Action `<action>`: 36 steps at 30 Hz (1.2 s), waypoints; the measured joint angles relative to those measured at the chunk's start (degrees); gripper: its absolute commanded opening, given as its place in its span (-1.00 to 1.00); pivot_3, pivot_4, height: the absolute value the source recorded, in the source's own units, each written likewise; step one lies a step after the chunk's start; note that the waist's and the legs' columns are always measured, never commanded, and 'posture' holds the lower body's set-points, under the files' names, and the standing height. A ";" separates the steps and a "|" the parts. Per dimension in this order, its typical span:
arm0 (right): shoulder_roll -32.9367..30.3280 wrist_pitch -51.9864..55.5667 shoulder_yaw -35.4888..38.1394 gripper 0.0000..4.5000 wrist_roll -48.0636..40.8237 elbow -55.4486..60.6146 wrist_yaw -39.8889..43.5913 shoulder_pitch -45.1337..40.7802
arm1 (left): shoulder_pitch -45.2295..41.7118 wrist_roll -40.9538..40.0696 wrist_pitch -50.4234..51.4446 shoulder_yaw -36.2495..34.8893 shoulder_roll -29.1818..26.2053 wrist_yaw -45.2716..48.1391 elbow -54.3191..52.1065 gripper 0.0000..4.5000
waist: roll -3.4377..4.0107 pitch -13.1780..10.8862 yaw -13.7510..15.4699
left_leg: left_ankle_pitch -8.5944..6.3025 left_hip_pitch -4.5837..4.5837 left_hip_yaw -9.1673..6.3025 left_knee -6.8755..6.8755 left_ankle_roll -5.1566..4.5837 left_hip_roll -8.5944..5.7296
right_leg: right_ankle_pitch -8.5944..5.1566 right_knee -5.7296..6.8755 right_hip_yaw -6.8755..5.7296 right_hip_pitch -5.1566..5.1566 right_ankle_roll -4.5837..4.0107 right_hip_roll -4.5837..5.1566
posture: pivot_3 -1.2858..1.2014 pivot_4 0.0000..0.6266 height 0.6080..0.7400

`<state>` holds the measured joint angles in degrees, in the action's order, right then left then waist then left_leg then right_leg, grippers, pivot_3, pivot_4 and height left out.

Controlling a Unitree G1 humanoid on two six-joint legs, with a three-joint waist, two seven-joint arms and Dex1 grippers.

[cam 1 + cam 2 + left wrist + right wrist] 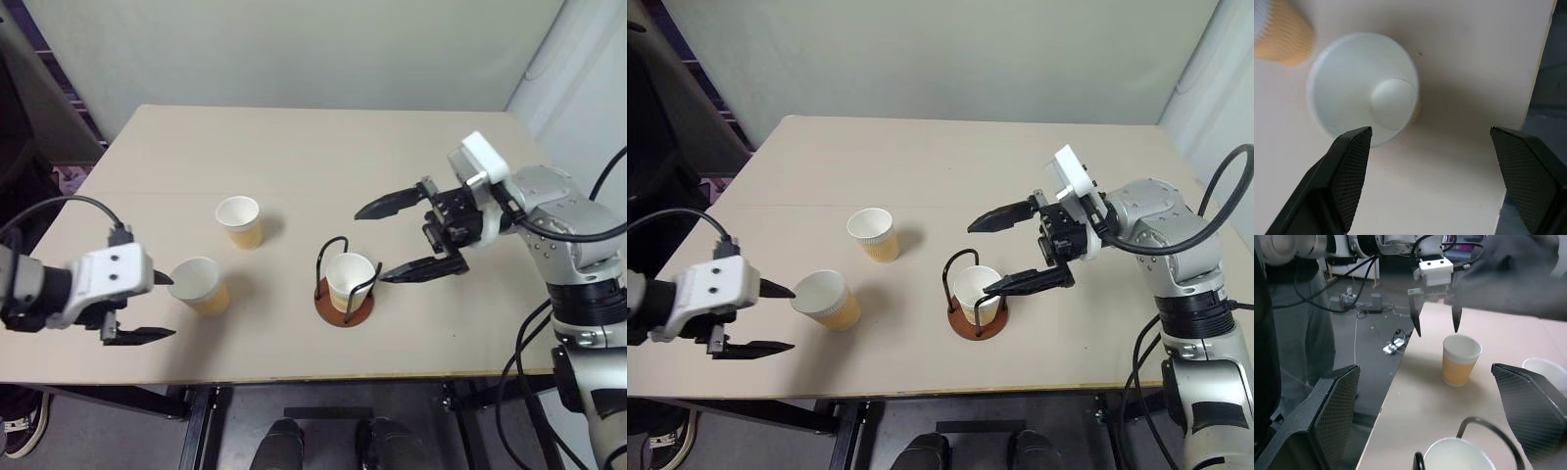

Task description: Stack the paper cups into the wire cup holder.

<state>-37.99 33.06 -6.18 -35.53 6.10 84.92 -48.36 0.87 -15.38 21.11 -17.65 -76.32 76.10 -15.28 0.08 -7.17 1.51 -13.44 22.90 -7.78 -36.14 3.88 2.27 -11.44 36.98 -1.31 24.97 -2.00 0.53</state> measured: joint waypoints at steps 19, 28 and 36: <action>-2.21 -0.19 0.02 1.00 0.99 1.07 -2.51 0.63 | -10.15 -3.83 1.06 6.67 1.57 2.16 1.64 -0.98 | 0.00 0.00 -0.04 | -0.09 0.03 0.02 -0.01 0.03 0.06 | 0.14 -0.02 -0.03 0.04 0.23 -0.04 | 0.03 -0.52 1.00; -7.92 -2.12 1.15 1.00 1.53 0.43 -0.90 2.91 | -37.26 -24.66 7.20 1.74 5.48 4.77 0.54 -0.98 | -0.03 0.01 0.84 | -0.02 0.13 0.00 -0.07 -0.01 -0.06 | 0.33 -0.06 -0.06 0.00 0.55 0.05 | 0.03 -0.52 1.00; -16.50 -4.54 7.91 1.00 4.01 -2.25 -2.63 7.80 | -53.31 -25.10 7.40 16.99 18.74 7.72 3.74 -0.98 | 0.00 0.00 1.00 | 0.08 0.10 0.23 -0.11 -0.19 -0.10 | 0.53 -0.14 -0.02 -0.36 0.96 0.21 | 0.03 -0.52 1.00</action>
<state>-54.49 28.52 1.73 -31.52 3.86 82.29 -40.56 -52.44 -40.47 28.51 -0.67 -57.58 83.82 -11.54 0.07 -7.17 2.51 -13.36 23.01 -7.55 -36.25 3.70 2.17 -10.90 36.83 -1.33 24.62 -1.04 0.74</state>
